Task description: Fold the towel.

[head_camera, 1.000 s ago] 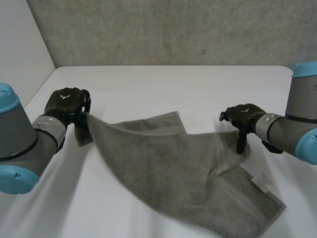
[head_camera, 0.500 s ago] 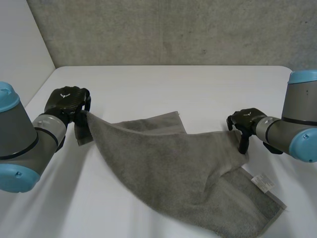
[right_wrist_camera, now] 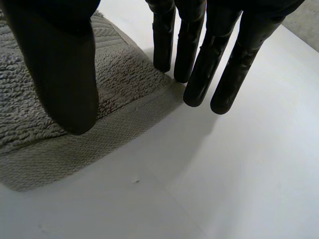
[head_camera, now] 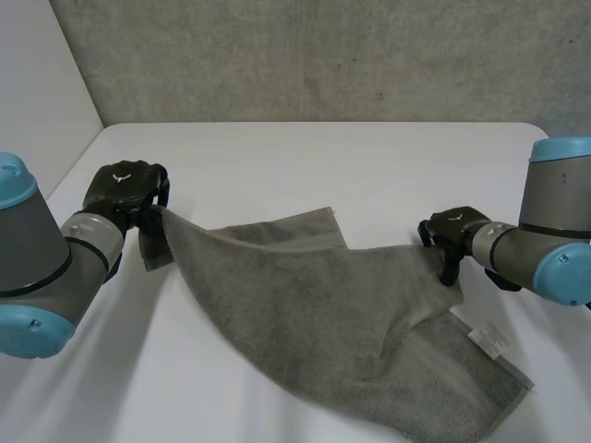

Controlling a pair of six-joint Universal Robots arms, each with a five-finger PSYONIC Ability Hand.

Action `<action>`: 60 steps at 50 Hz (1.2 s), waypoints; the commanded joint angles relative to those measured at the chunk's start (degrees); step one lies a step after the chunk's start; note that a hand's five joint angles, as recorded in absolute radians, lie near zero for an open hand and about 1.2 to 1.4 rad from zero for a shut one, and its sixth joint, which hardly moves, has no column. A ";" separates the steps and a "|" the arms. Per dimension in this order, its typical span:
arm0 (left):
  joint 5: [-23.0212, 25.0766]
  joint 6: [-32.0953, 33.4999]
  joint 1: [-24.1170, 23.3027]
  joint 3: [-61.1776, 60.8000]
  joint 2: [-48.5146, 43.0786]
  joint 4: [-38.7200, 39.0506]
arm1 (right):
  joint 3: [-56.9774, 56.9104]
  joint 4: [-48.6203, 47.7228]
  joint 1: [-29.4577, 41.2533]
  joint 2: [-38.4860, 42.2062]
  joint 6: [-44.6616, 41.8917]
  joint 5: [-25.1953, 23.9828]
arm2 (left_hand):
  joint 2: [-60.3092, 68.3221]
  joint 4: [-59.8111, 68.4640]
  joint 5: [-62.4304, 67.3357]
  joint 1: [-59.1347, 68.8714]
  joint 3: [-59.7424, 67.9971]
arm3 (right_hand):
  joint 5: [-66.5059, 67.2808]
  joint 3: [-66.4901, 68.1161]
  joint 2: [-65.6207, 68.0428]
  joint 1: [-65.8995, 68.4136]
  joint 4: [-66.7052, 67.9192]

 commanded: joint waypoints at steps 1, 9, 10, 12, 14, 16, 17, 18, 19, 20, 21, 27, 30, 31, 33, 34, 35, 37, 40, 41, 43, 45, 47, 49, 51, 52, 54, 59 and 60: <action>-0.02 0.00 -0.08 0.00 0.00 0.00 | 0.09 -2.04 0.27 -0.36 0.59 0.42 | -6.83 -7.03 -15.40 -3.99 -8.53 | 5.28 4.25 4.71 4.28 4.52; -0.02 0.00 -0.08 0.00 0.00 0.00 | 0.70 -3.01 0.44 -0.89 1.12 0.51 | -6.83 -7.03 -15.40 -3.99 -8.53 | 5.79 4.75 5.22 4.79 5.03; -0.02 0.00 -0.08 0.00 0.00 0.00 | 0.79 -3.01 0.53 -0.97 1.38 0.51 | -6.83 -7.03 -15.40 -3.99 -8.53 | 5.79 4.75 5.22 4.79 5.03; -0.02 0.00 -0.08 0.00 0.00 0.00 | 0.97 -3.01 0.53 -0.98 1.55 0.43 | -6.83 -7.03 -15.40 -3.99 -8.53 | 5.79 4.75 5.22 4.79 5.03; -0.02 0.00 -0.08 0.00 0.00 0.00 | 1.14 -3.01 0.53 -1.15 1.56 0.43 | -6.83 -7.03 -15.40 -3.99 -8.53 | 5.96 4.92 5.39 4.96 5.20; -0.02 0.00 -0.08 0.00 0.09 0.00 | 1.84 -3.01 0.53 -1.42 1.47 -0.01 | -6.83 -7.03 -15.40 -3.99 -8.53 | 5.79 4.76 5.22 4.79 5.03; -0.02 0.00 -0.08 0.00 0.09 0.00 | 1.85 -3.01 0.53 -1.42 1.47 -0.01 | -6.83 -7.03 -15.40 -3.99 -8.53 | 5.79 4.75 5.22 4.79 5.03; -0.02 0.00 -0.08 -0.09 0.00 0.00 | 2.19 -3.01 0.53 -1.42 1.38 -0.01 | -6.83 -7.03 -15.40 -3.99 -8.53 | 5.45 4.42 4.89 4.45 4.70; -0.02 0.00 -0.08 -0.09 0.00 0.00 | 2.20 -3.01 0.53 -1.42 1.38 -0.01 | -6.83 -7.03 -15.40 -3.99 -8.53 | 5.45 4.42 4.89 4.45 4.69; -0.02 0.00 -0.08 -0.09 0.00 0.08 | 2.46 -3.01 0.53 -1.42 1.29 -0.01 | -6.83 -7.03 -15.40 -3.99 -8.53 | 4.62 3.59 4.05 3.62 3.86; -0.02 0.00 -0.08 -0.09 0.00 0.00 | 2.64 -2.92 0.53 -1.42 1.29 -0.10 | -6.83 -7.03 -15.40 -3.99 -8.53 | 2.94 1.91 2.38 1.94 2.19; -0.02 0.00 -0.08 -0.18 0.00 0.09 | 3.52 -2.84 0.44 -1.42 1.21 -0.28 | -6.83 -7.03 -15.40 -3.99 -8.53 | -19.28 -20.31 -19.84 -20.28 -20.03; -0.02 0.00 -0.08 -0.18 0.00 0.00 | 5.01 -2.84 0.27 -2.20 1.12 -0.37 | -6.83 -7.03 -15.40 -3.99 -8.53 | -25.00 -26.03 -25.57 -26.00 -25.76; -0.02 0.00 -0.08 -0.18 0.00 0.00 | 5.01 -2.84 0.27 -2.21 1.12 -0.37 | -6.83 -7.03 -15.40 -3.99 -8.53 | -25.00 -26.03 -25.56 -26.00 -25.75; -0.02 0.00 -0.08 -0.18 0.00 0.00 | 6.32 -3.01 0.00 -3.87 1.20 -0.37 | -6.83 -7.03 -15.40 -3.99 -8.53 | -24.33 -25.36 -24.89 -25.33 -25.08; -0.02 0.00 -0.08 -0.18 0.00 0.00 | 6.33 -3.01 0.00 -3.88 1.21 -0.37 | -6.83 -7.03 -15.40 -3.99 -8.53 | -24.32 -25.35 -24.89 -25.32 -25.08; -0.02 0.00 -0.08 -0.18 0.00 0.08 | 7.03 -3.10 -0.17 -4.40 1.29 -0.37 | -6.83 -7.03 -15.40 -3.99 -8.53 | -23.66 -24.69 -24.22 -24.66 -24.41; -0.02 0.00 -0.08 -0.18 0.00 0.09 | 7.55 -3.19 -0.17 -4.66 1.38 -0.37 | -6.83 -7.03 -15.40 -3.99 -8.53 | -23.15 -24.18 -23.72 -24.15 -23.91; -0.02 0.00 -0.08 -0.18 0.00 0.00 | 8.43 -4.06 -0.26 -4.67 1.47 -0.28 | -6.83 -7.03 -15.40 -3.99 -8.53 | -20.97 -22.00 -21.53 -21.97 -21.73; -0.02 0.00 -0.08 -0.18 0.00 0.00 | 8.96 -4.76 -0.35 -4.67 1.47 -0.28 | -6.83 -7.03 -15.40 -3.99 -8.53 | -18.29 -19.33 -18.86 -19.29 -19.05; -0.02 0.00 -0.08 -0.18 0.00 0.08 | 9.40 -5.55 -0.35 -4.67 1.56 -0.28 | -6.83 -7.03 -15.40 -3.99 -8.53 | -14.10 -15.14 -14.67 -15.10 -14.86; -0.02 0.00 -0.08 -0.18 0.00 0.09 | 9.67 -6.26 -0.35 -4.76 1.56 -0.19 | -6.83 -7.03 -15.40 -3.99 -8.53 | -8.17 -9.21 -8.74 -9.18 -8.93; -0.02 0.00 -0.08 -0.18 0.00 0.09 | 9.76 -6.88 -0.35 -4.76 1.56 -0.10 | -6.83 -7.03 -15.40 -3.99 -8.53 | -0.27 -1.30 -0.83 -1.27 -1.03; -0.01 0.00 -0.08 -0.18 0.00 0.09 | 9.67 -7.67 -0.26 -4.76 1.64 -0.10 | -6.83 -7.03 -15.40 -3.99 -8.53 | 15.46 14.42 14.89 14.46 14.70; -0.02 0.00 -0.08 -0.18 0.00 0.09 | 9.58 -7.84 -0.26 -4.76 1.64 -0.10 | -6.83 -7.03 -15.40 -3.99 -8.53 | 24.04 23.00 23.47 23.04 23.28; -0.02 0.00 -0.08 -0.18 0.00 0.09 | 9.58 -7.93 -0.17 -4.76 1.73 -0.01 | -6.83 -7.03 -15.40 -3.99 -8.53 | 32.12 31.08 31.55 31.11 31.36; -0.02 0.00 -0.08 -0.18 0.00 0.09 | 9.58 -8.02 -0.09 -4.76 1.91 -0.01 | -6.83 -7.03 -15.40 -3.99 -8.53 | 37.97 36.93 37.40 36.97 37.21; -0.02 0.00 -0.08 -0.18 0.00 0.09 | 9.41 -8.02 0.09 -5.10 4.53 -0.19 | -6.83 -7.03 -15.40 -3.99 -8.53 | 38.02 36.99 37.46 37.02 37.27; -0.02 0.00 -0.08 -0.18 0.00 0.09 | 9.32 -8.02 0.09 -5.80 5.94 -0.36 | -6.83 -7.03 -15.40 -3.99 -8.53 | 38.02 36.99 37.46 37.02 37.27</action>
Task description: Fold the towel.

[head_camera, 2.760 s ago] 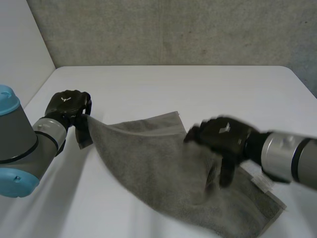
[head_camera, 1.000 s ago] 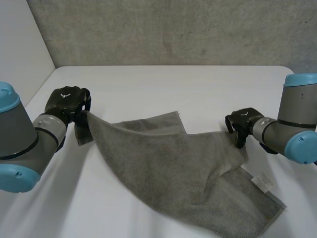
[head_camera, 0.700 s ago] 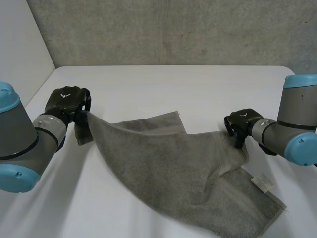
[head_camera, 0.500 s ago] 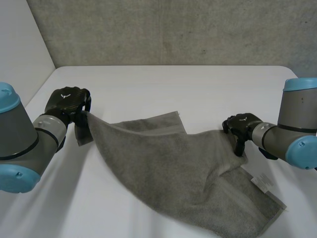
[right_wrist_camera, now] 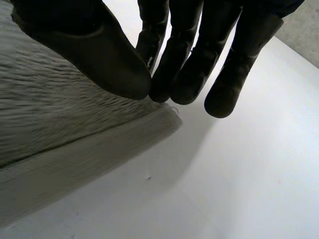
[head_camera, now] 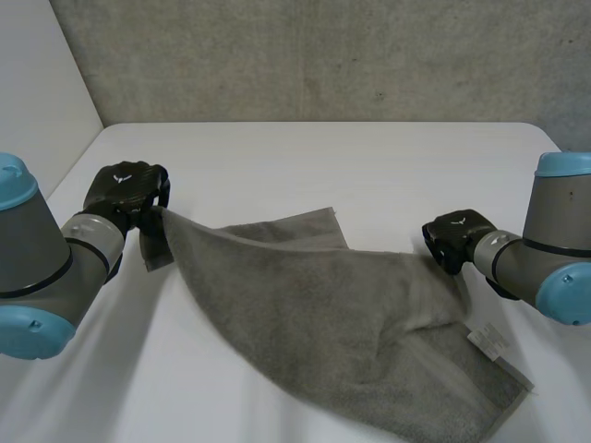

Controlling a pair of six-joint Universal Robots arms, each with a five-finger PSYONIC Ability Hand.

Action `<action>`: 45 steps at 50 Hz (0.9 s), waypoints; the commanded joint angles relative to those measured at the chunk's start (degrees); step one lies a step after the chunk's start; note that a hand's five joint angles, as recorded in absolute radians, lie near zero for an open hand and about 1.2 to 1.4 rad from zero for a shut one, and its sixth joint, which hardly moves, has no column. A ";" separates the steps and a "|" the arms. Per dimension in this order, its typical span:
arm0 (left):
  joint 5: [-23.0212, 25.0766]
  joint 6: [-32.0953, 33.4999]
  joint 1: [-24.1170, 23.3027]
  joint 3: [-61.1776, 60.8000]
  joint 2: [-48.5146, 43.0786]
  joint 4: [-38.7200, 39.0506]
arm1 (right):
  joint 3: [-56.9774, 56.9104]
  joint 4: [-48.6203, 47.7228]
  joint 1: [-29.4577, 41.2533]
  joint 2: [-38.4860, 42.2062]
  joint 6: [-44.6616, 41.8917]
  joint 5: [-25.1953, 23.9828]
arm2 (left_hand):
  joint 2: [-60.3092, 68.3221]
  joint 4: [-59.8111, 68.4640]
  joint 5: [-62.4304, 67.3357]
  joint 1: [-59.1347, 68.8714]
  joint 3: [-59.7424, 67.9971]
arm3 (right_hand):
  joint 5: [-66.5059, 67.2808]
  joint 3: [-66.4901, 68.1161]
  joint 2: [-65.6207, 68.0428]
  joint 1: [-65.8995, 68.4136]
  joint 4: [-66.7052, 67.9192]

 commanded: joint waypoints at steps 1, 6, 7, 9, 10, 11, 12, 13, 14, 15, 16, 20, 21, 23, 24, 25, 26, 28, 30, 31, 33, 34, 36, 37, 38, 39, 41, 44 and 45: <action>-0.01 0.00 0.00 0.00 0.00 0.00 | -0.39 -0.02 0.24 -1.03 4.08 -0.33 | -6.83 -7.03 -15.40 -3.99 -8.53 | 2.48 3.37 3.63 3.15 3.15; -0.01 0.00 -0.09 0.09 0.00 0.00 | -0.21 -0.02 0.33 -4.73 7.24 -1.83 | -6.83 -7.03 -15.40 -3.99 -8.53 | 2.48 3.37 3.63 3.15 3.15; -0.01 0.00 -0.18 0.17 0.00 0.00 | -0.12 0.16 0.33 -5.51 7.59 -2.96 | -6.83 -7.03 -15.40 -3.99 -8.53 | 2.48 3.37 3.63 3.15 3.15; -0.01 0.00 -0.18 0.18 0.00 0.00 | -0.12 0.42 0.42 -5.96 7.50 -4.11 | -6.83 -7.03 -15.40 -3.99 -8.53 | 2.48 3.37 3.63 3.15 3.15; -0.01 0.00 -0.09 0.26 0.00 0.00 | -0.38 0.68 0.50 -6.13 7.42 -5.07 | -6.83 -7.03 -15.40 -3.99 -8.53 | 2.48 3.37 3.63 3.15 3.15; -0.01 0.00 0.00 0.35 0.00 0.00 | -0.56 0.77 0.59 -6.22 7.59 -6.12 | -6.83 -7.03 -15.40 -3.99 -8.53 | 2.48 3.37 3.63 3.15 3.15; -0.01 0.00 0.00 0.35 0.00 0.00 | -0.56 0.77 0.59 -6.22 7.59 -6.13 | -6.83 -7.03 -15.40 -3.99 -8.53 | 2.48 3.37 3.63 3.15 3.15; -0.01 0.00 -0.09 0.44 0.09 0.00 | -0.39 0.77 0.68 -6.48 7.77 -7.00 | -6.83 -7.03 -15.40 -3.99 -8.53 | -25.27 -24.38 -24.12 -24.60 -24.60; -0.01 0.00 -0.09 0.44 0.09 0.00 | -0.39 0.77 0.68 -6.48 7.77 -7.01 | -6.83 -7.03 -15.40 -3.99 -8.53 | -25.55 -24.66 -24.40 -24.88 -24.88; -0.01 0.00 -0.09 0.53 0.00 0.00 | -0.30 0.69 0.77 -6.66 7.77 -7.36 | -6.83 -7.03 -15.40 -3.99 -8.53 | -48.03 -47.14 -46.88 -47.36 -47.36; -0.01 0.00 -0.09 0.61 0.00 0.00 | -0.21 0.69 0.94 -6.66 7.94 -7.54 | -6.83 -7.03 -15.40 -3.99 -8.53 | -50.92 -50.03 -49.77 -50.25 -50.25; -0.01 -0.09 0.00 0.61 0.09 0.00 | -0.39 0.60 2.00 -6.31 8.38 -7.63 | -6.83 -7.03 -15.40 -3.99 -8.53 | -52.13 -51.24 -50.98 -51.46 -51.46; -0.01 -0.09 0.00 0.61 0.09 0.00 | -0.65 0.60 2.69 -5.79 8.90 -7.63 | -6.83 -7.03 -15.40 -3.99 -8.53 | -52.29 -51.41 -51.15 -51.63 -51.62; -0.01 0.00 0.00 0.61 0.09 0.00 | -0.74 0.51 2.79 -5.00 9.26 -7.71 | -6.83 -7.03 -15.40 -3.99 -8.53 | -52.29 -51.41 -51.15 -51.63 -51.62; -0.01 0.00 0.00 0.61 0.00 0.00 | -1.00 0.51 2.88 -3.68 9.61 -7.71 | -6.83 -7.03 -15.40 -3.99 -8.53 | -52.29 -51.41 -51.15 -51.63 -51.62; -0.01 0.00 0.00 0.61 0.00 0.00 | -1.00 0.51 2.88 -3.67 9.61 -7.71 | -6.83 -7.03 -15.40 -3.99 -8.53 | -52.29 -51.41 -51.15 -51.63 -51.62; -0.01 0.00 0.00 0.61 0.00 0.00 | -1.35 0.51 3.23 -2.45 9.70 -7.54 | -6.83 -7.03 -15.40 -3.99 -8.53 | -52.13 -51.24 -50.98 -51.46 -51.46; -0.01 0.00 0.00 0.61 0.09 0.00 | -1.53 0.51 3.23 -1.74 9.79 -7.36 | -6.83 -7.03 -15.40 -3.99 -8.53 | -52.13 -51.24 -50.98 -51.46 -51.46; -0.01 0.00 0.00 0.61 0.09 0.00 | -1.62 0.42 3.23 -1.21 9.61 -7.27 | -6.83 -7.03 -15.40 -3.99 -8.53 | -51.96 -51.07 -50.81 -51.29 -51.29; -0.01 0.00 0.09 0.61 0.09 0.00 | -1.62 0.42 3.14 -0.95 9.53 -7.27 | -6.83 -7.03 -15.40 -3.99 -8.53 | -51.63 -50.74 -50.48 -50.96 -50.95; -0.01 0.00 0.09 0.61 0.09 0.00 | -1.62 0.33 3.14 -0.68 9.52 -7.36 | -6.83 -7.03 -15.40 -3.99 -8.53 | -51.29 -50.40 -50.14 -50.62 -50.62; -0.01 0.00 0.00 0.61 0.00 0.00 | -1.62 0.25 3.14 -0.60 9.52 -7.36 | -6.83 -7.03 -15.40 -3.99 -8.53 | -51.12 -50.23 -49.97 -50.45 -50.45; -0.01 0.00 0.00 0.61 0.09 0.00 | -1.62 0.16 3.14 -0.51 9.26 -7.36 | -6.83 -7.03 -15.40 -3.99 -8.53 | -50.61 -49.73 -49.47 -49.95 -49.94; -0.01 0.00 0.00 0.61 0.00 0.00 | -1.62 0.16 3.14 -0.16 9.26 -7.36 | -6.83 -7.03 -15.40 -3.99 -8.53 | -50.61 -49.73 -49.47 -49.95 -49.94; -0.01 -0.09 0.00 0.53 0.00 0.00 | -1.62 0.16 2.97 0.11 9.17 -7.36 | -6.83 -7.03 -15.40 -3.99 -8.53 | -50.45 -49.56 -49.30 -49.78 -49.78; -0.01 -0.09 0.00 0.53 0.00 0.00 | -1.62 0.16 2.97 0.11 9.17 -7.36 | -6.83 -7.03 -15.40 -3.99 -8.53 | -50.44 -49.56 -49.30 -49.78 -49.77; -0.01 -0.09 0.00 0.53 0.00 0.00 | -1.62 0.07 2.97 0.37 9.17 -7.36 | -6.83 -7.03 -15.40 -3.99 -8.53 | -50.44 -49.56 -49.30 -49.78 -49.77; -0.01 -0.09 0.00 0.61 0.00 0.00 | -1.62 -0.02 2.97 0.81 9.09 -7.36 | -6.83 -7.03 -15.40 -3.99 -8.53 | -48.93 -48.05 -47.78 -48.26 -48.26; -0.01 -0.09 0.00 0.61 0.00 0.00 | -1.62 -0.10 2.97 1.07 9.09 -7.28 | -6.83 -7.03 -15.40 -3.99 -8.53 | -47.76 -46.88 -46.62 -47.10 -47.09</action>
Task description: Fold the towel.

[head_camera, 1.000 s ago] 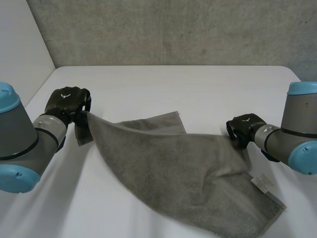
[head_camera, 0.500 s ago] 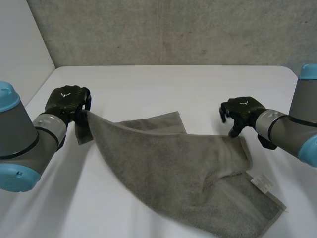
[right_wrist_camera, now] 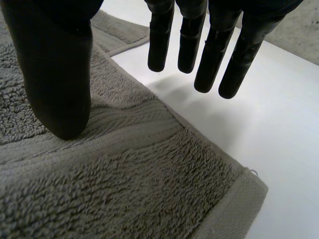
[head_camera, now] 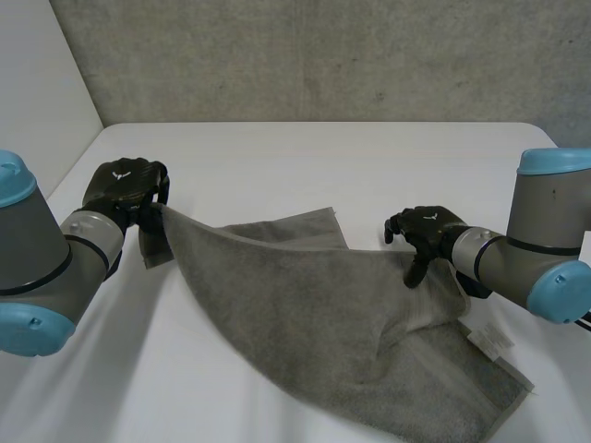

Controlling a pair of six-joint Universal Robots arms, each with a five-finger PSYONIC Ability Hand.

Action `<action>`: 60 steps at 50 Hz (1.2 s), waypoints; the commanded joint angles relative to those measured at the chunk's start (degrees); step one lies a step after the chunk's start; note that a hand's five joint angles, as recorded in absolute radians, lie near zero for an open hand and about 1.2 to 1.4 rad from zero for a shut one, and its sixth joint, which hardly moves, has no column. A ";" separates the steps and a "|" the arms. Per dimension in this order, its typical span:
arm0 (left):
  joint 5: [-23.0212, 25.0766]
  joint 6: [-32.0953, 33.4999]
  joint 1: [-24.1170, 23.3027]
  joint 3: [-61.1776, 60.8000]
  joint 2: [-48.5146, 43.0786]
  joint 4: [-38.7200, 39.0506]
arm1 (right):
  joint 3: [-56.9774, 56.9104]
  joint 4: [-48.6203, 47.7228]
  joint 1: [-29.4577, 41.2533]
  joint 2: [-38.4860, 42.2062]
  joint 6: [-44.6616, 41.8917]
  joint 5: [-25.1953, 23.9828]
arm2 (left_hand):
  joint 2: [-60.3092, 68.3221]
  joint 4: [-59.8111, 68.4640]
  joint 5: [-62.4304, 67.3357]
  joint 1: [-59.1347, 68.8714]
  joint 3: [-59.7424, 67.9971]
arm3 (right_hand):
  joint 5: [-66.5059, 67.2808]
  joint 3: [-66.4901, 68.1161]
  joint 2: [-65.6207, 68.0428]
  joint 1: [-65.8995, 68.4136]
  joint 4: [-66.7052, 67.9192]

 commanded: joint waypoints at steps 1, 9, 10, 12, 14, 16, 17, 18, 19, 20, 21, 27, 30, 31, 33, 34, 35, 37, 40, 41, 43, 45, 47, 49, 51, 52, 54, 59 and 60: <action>0.00 -0.04 -0.01 0.04 -0.02 0.00 | -0.05 -0.24 -0.09 1.22 -0.26 0.07 | -6.84 -7.03 -15.40 -3.95 -8.53 | 5.51 3.96 3.67 4.43 3.87; 0.00 -0.04 -0.01 0.04 -0.02 0.00 | -0.58 -0.33 0.00 2.28 -0.26 0.15 | -6.84 -7.03 -15.40 -3.95 -8.53 | 30.84 29.29 29.00 29.76 29.20; 0.00 -0.04 -0.01 0.04 -0.02 0.00 | -0.58 -0.33 0.00 2.28 -0.26 0.15 | -6.84 -7.03 -15.40 -3.95 -8.53 | 30.94 29.38 29.10 29.85 29.29; 0.00 -0.04 -0.01 0.04 -0.02 0.09 | -0.84 -0.50 0.17 2.11 -0.26 0.15 | -6.84 -7.03 -15.40 -3.95 -8.53 | 43.66 42.11 41.83 42.58 42.02; 0.00 -0.04 -0.01 0.21 -0.02 0.09 | -0.84 -0.68 0.18 1.76 -0.18 0.15 | -6.84 -7.03 -15.40 -3.95 -8.53 | 51.55 49.99 49.71 50.47 49.90; 0.00 -0.04 -0.10 0.47 -0.02 0.18 | -0.93 -0.94 0.18 1.49 0.00 0.07 | -6.84 -7.03 -15.40 -3.95 -8.53 | 53.23 51.68 51.40 52.15 51.59; 0.00 -0.04 -0.19 1.00 -0.02 0.18 | -1.02 -1.46 0.26 1.05 0.00 -0.02 | -6.84 -7.03 -15.40 -3.95 -8.53 | 53.25 51.70 51.41 52.17 51.60; 0.00 -0.04 -0.19 1.00 -0.02 0.18 | -1.02 -1.47 0.26 1.05 0.00 -0.02 | -6.84 -7.03 -15.40 -3.95 -8.53 | 53.25 51.70 51.41 52.17 51.60; 0.00 -0.12 -0.19 1.53 -0.02 0.18 | -1.28 -1.91 0.26 0.35 0.00 -0.11 | -6.84 -7.03 -15.40 -3.95 -8.53 | 53.25 51.70 51.41 52.17 51.60; -0.09 -0.21 -0.27 2.05 -0.02 0.18 | -1.63 -2.26 0.26 -0.35 0.09 -0.37 | -6.84 -7.03 -15.40 -3.95 -8.53 | 53.25 51.70 51.41 52.17 51.60; -0.09 -0.21 -0.27 2.06 -0.02 0.18 | -1.64 -2.26 0.26 -0.36 0.09 -0.37 | -6.84 -7.03 -15.40 -3.95 -8.53 | 53.25 51.70 51.41 52.17 51.60; -0.09 -1.09 -0.45 4.42 -0.64 0.62 | -3.65 -2.52 0.26 -1.06 0.35 -0.64 | -6.84 -7.03 -15.40 -3.95 -8.53 | 53.25 51.70 51.41 52.17 51.60; -0.09 -1.35 -0.80 6.79 -1.69 0.53 | -6.54 -2.61 0.26 -1.06 0.53 -0.55 | -6.84 -7.03 -15.40 -3.95 -8.53 | 53.25 51.70 51.41 52.17 51.60; -0.09 -1.35 -0.80 6.80 -1.69 0.53 | -6.56 -2.61 0.26 -1.06 0.53 -0.55 | -6.84 -7.03 -15.40 -3.95 -8.53 | 53.25 51.70 51.41 52.17 51.60; -0.09 -1.35 -1.15 11.09 -3.53 0.62 | -10.49 -4.10 0.35 -0.62 0.44 -0.46 | -6.84 -7.03 -15.40 -3.95 -8.53 | 53.25 51.70 51.41 52.17 51.60; -0.09 -1.35 -1.15 11.11 -3.54 0.62 | -10.51 -4.11 0.35 -0.62 0.44 -0.46 | -6.84 -7.03 -15.40 -3.95 -8.53 | 53.25 51.70 51.41 52.17 51.60; -0.09 -1.44 -1.33 14.24 -4.58 0.62 | -12.60 -5.93 0.26 -0.53 0.01 0.06 | -6.84 -7.03 -15.40 -3.95 -8.53 | 53.25 51.70 51.41 52.17 51.60; -0.18 -1.62 -1.68 18.14 -5.65 0.70 | -14.64 -8.85 0.26 -0.62 0.09 0.33 | -6.84 -7.03 -15.40 -3.95 -8.53 | 53.25 51.70 51.41 52.17 51.60; -0.35 -1.79 -2.56 26.58 -6.62 1.76 | -16.93 -17.99 0.35 -1.94 0.26 2.44 | -6.84 -7.03 -15.40 -3.95 -8.53 | 53.25 51.70 51.41 52.17 51.60; -0.44 -1.97 -3.08 30.41 -6.62 3.24 | -17.19 -24.00 0.53 -3.68 0.61 4.09 | -6.84 -7.03 -15.40 -3.95 -8.53 | 53.25 51.70 51.41 52.17 51.60; -0.53 -2.41 -3.44 33.52 -6.35 5.36 | -16.84 -30.30 0.53 -6.33 0.88 5.96 | -6.84 -7.03 -15.40 -3.95 -8.53 | 53.25 51.70 51.41 52.17 51.60; -0.88 -3.20 -3.61 35.90 -5.91 7.82 | -15.87 -35.48 0.26 -9.41 1.41 6.66 | -6.84 -7.03 -15.40 -3.95 -8.53 | 53.25 51.70 51.41 52.17 51.60; -1.14 -5.39 -3.53 37.91 -3.82 12.11 | -12.38 -42.57 0.18 -13.61 3.15 6.84 | -6.84 -7.03 -15.40 -3.95 -8.53 | 53.25 51.70 51.41 52.17 51.60; -1.14 -6.18 -3.35 38.00 -2.32 13.17 | -10.88 -44.08 0.09 -14.76 4.30 6.40 | -6.84 -7.03 -15.40 -3.95 -8.53 | 53.25 51.70 51.41 52.17 51.60; -1.05 -6.54 -3.35 37.83 -1.43 13.54 | -9.72 -44.19 0.00 -15.39 5.10 5.69 | -6.84 -7.03 -15.40 -3.95 -8.53 | 53.25 51.70 51.41 52.17 51.60; -0.71 -6.63 -3.35 37.05 -1.08 13.54 | -8.42 -43.58 -0.17 -15.65 5.62 4.73 | -6.84 -7.03 -15.40 -3.95 -8.53 | 53.25 51.70 51.41 52.17 51.60; -0.44 -6.72 -3.17 35.37 -1.08 13.54 | -7.00 -42.60 -0.26 -15.65 5.89 3.23 | -6.84 -7.03 -15.40 -3.95 -8.53 | 53.25 51.70 51.41 52.17 51.60; 0.09 -6.10 -3.09 26.84 -1.25 13.54 | -0.84 -38.03 -0.35 -15.83 5.27 -1.95 | -6.84 -7.03 -15.40 -3.95 -8.53 | 53.25 51.70 51.41 52.17 51.60; 0.09 -5.93 -3.09 23.88 -1.51 13.36 | 0.98 -36.55 -0.35 -15.74 5.19 -2.91 | -6.84 -7.03 -15.40 -3.95 -8.53 | 53.25 51.70 51.41 52.17 51.60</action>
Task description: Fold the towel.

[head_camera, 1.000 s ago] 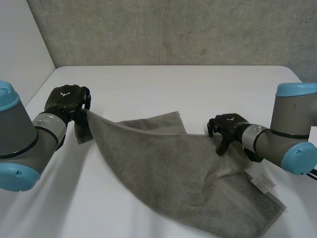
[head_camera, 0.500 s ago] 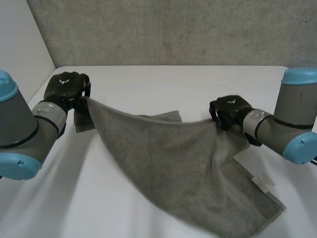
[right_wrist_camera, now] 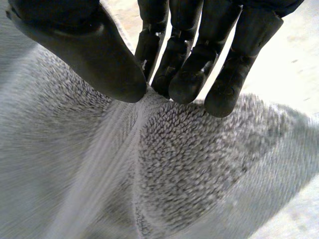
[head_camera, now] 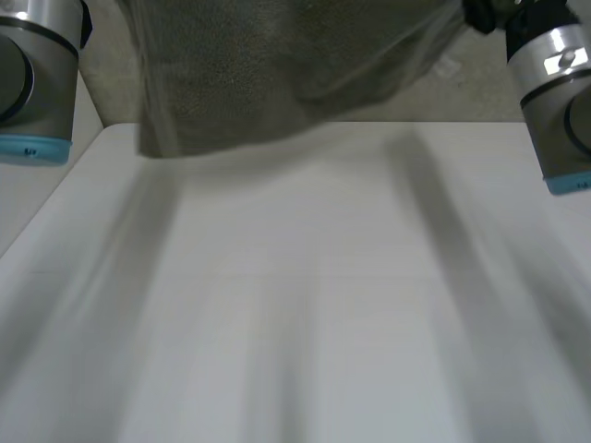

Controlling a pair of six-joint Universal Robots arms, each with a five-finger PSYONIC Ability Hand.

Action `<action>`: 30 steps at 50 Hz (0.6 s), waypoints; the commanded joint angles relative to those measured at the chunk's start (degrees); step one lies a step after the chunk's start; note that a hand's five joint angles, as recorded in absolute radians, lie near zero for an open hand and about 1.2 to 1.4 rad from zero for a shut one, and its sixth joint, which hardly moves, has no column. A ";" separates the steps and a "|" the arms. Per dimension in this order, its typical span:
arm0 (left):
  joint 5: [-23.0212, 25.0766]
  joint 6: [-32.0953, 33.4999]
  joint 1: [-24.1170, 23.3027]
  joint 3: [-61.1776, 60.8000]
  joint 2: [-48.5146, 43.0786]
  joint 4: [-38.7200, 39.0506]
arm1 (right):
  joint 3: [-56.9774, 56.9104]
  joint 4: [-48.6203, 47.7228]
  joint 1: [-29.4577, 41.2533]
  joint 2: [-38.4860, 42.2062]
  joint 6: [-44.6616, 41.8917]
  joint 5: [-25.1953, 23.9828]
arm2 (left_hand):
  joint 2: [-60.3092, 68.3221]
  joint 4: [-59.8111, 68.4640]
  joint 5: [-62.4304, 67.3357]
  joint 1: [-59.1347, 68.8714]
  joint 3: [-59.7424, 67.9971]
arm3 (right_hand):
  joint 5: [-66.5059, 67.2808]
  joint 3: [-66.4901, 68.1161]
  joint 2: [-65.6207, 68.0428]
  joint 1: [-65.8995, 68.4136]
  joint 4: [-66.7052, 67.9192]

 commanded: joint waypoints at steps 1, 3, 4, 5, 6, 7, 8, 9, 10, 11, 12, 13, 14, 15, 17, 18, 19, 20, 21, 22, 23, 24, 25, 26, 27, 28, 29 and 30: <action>0.65 1.23 0.18 -14.71 -0.41 -0.52 | 9.50 8.33 -0.15 0.37 -0.37 -7.04 | -7.15 -7.48 -15.40 -3.95 -8.66 | 3.78 3.13 4.52 3.69 3.12; 0.74 2.36 0.27 -18.22 -0.85 -0.95 | 11.43 10.26 -0.24 0.81 -0.63 -7.57 | -7.15 -7.48 -15.40 -3.95 -8.66 | 3.78 3.13 4.52 3.69 3.12; 0.74 2.37 0.27 -18.26 -0.85 -0.96 | 11.45 10.28 -0.24 0.81 -0.63 -7.58 | -7.15 -7.48 -15.40 -3.95 -8.66 | 3.78 3.13 4.52 3.69 3.12; 0.92 3.94 0.35 -21.91 -1.29 -1.39 | 13.80 12.10 -0.24 0.90 -1.41 -8.18 | -7.15 -7.48 -15.40 -3.95 -8.66 | 3.78 3.13 4.52 3.69 3.12; 1.61 5.96 0.53 -25.43 -1.73 -1.74 | 16.35 13.69 -0.33 1.08 -2.90 -8.45 | -7.15 -7.48 -15.40 -3.95 -8.66 | 3.78 3.13 4.52 3.69 3.12; 1.62 5.98 0.53 -25.46 -1.73 -1.75 | 16.37 13.70 -0.33 1.08 -2.92 -8.45 | -7.15 -7.48 -15.40 -3.95 -8.66 | 3.78 3.13 4.52 3.69 3.12; 2.75 8.33 0.79 -28.51 -2.08 -2.10 | 18.72 15.01 -0.33 1.34 -5.35 -8.98 | -7.15 -7.48 -15.40 -3.95 -8.66 | 3.78 3.13 4.52 3.69 3.12; 3.98 10.87 0.88 -31.58 -2.52 -2.36 | 21.18 16.33 -0.33 2.04 -8.68 -9.85 | -7.15 -7.48 -15.40 -3.95 -8.66 | 3.78 3.13 4.52 3.69 3.12; 3.99 10.90 0.88 -31.61 -2.52 -2.36 | 21.21 16.34 -0.33 2.04 -8.72 -9.86 | -7.15 -7.48 -15.40 -3.95 -8.66 | 3.78 3.13 4.52 3.69 3.12; 5.04 13.34 1.06 -34.31 -2.87 -2.54 | 23.55 17.56 -0.33 2.83 -12.37 -10.64 | -7.15 -7.48 -15.40 -3.95 -8.66 | 3.78 3.13 4.52 3.69 3.12; 5.74 15.54 1.41 -36.69 -3.14 -2.63 | 25.58 19.05 -0.33 3.62 -16.32 -11.09 | -7.15 -7.48 -15.40 -3.95 -8.66 | 3.78 3.13 4.52 3.69 3.12; 5.75 15.56 1.41 -36.71 -3.14 -2.63 | 25.60 19.07 -0.33 3.63 -16.36 -11.09 | -7.15 -7.48 -15.40 -3.95 -8.66 | 3.78 3.13 4.52 3.69 3.12; 6.19 17.12 1.84 -38.54 -3.14 -2.63 | 27.17 20.54 -0.42 4.06 -20.19 -10.92 | -7.15 -7.48 -15.40 -3.95 -8.66 | 3.78 3.13 4.52 3.69 3.12; 6.19 17.14 1.85 -38.56 -3.14 -2.63 | 27.18 20.56 -0.42 4.07 -20.23 -10.92 | -7.15 -7.48 -15.40 -3.95 -8.66 | 3.78 3.13 4.52 3.69 3.12; 6.28 18.54 2.29 -40.75 -3.05 -2.71 | 29.37 23.53 -0.33 4.33 -24.52 -10.83 | -7.15 -7.48 -15.40 -3.95 -8.66 | 3.78 3.13 4.52 3.69 3.12; 6.28 18.55 2.29 -40.76 -3.05 -2.71 | 29.38 23.55 -0.33 4.33 -24.54 -10.83 | -7.15 -7.48 -15.40 -3.95 -8.66 | 3.78 3.13 4.52 3.69 3.12; 6.28 18.63 2.29 -41.28 -2.96 -2.80 | 29.99 24.59 -0.42 4.07 -24.62 -10.74 | -7.15 -7.48 -15.40 -3.95 -8.66 | -2.82 -3.47 -2.08 -2.91 -3.48; 6.28 18.72 2.46 -41.46 -2.62 -2.98 | 30.34 25.65 -0.94 3.54 -24.19 -10.74 | -7.15 -7.48 -15.40 -3.95 -8.66 | -19.21 -19.85 -18.47 -19.30 -19.87; 6.28 18.72 2.46 -41.46 -2.61 -2.98 | 30.35 25.66 -0.95 3.54 -24.19 -10.74 | -7.15 -7.48 -15.40 -3.95 -8.66 | -19.37 -20.02 -18.63 -19.46 -20.03; 6.28 18.72 2.81 -41.46 -2.18 -3.33 | 30.78 26.44 -1.73 2.76 -23.40 -10.74 | -7.15 -7.48 -15.40 -3.95 -8.66 | -33.03 -33.67 -32.29 -33.12 -33.69; 6.28 18.72 2.82 -41.46 -2.17 -3.33 | 30.79 26.45 -1.74 2.75 -23.39 -10.74 | -7.15 -7.48 -15.40 -3.95 -8.66 | -33.17 -33.81 -32.43 -33.26 -33.82; 6.28 18.55 3.34 -41.37 -1.48 -3.68 | 31.22 26.88 -2.00 1.18 -22.00 -10.83 | -7.15 -7.48 -15.40 -3.95 -8.66 | -37.67 -38.31 -36.93 -37.75 -38.32; 6.28 18.46 3.69 -41.11 -0.42 -4.12 | 31.57 26.89 -2.09 -0.75 -20.25 -10.83 | -7.15 -7.48 -15.40 -3.95 -8.66 | -39.71 -40.35 -38.97 -39.80 -40.37; 6.28 18.46 3.69 -41.11 -0.41 -4.12 | 31.58 26.89 -2.09 -0.77 -20.23 -10.83 | -7.15 -7.48 -15.40 -3.95 -8.66 | -39.73 -40.37 -38.99 -39.82 -40.39; 6.28 18.37 4.04 -40.85 0.72 -4.56 | 31.84 26.98 -2.35 -2.60 -18.06 -10.91 | -7.15 -7.48 -15.40 -3.95 -8.66 | -42.89 -43.54 -42.15 -42.98 -43.55; 6.19 18.28 4.22 -40.76 1.60 -4.73 | 32.10 26.98 -2.53 -4.18 -15.86 -10.92 | -7.15 -7.48 -15.40 -3.95 -8.66 | -45.59 -46.23 -44.85 -45.68 -46.25; 6.19 18.28 4.22 -40.76 1.61 -4.74 | 32.10 26.98 -2.53 -4.20 -15.84 -10.92 | -7.15 -7.48 -15.40 -3.95 -8.66 | -45.62 -46.26 -44.88 -45.71 -46.27; 6.19 18.28 4.40 -40.76 2.56 -4.82 | 32.19 27.06 -2.61 -5.67 -13.57 -10.83 | -7.15 -7.48 -15.40 -3.95 -8.66 | -47.45 -48.09 -46.71 -47.54 -48.11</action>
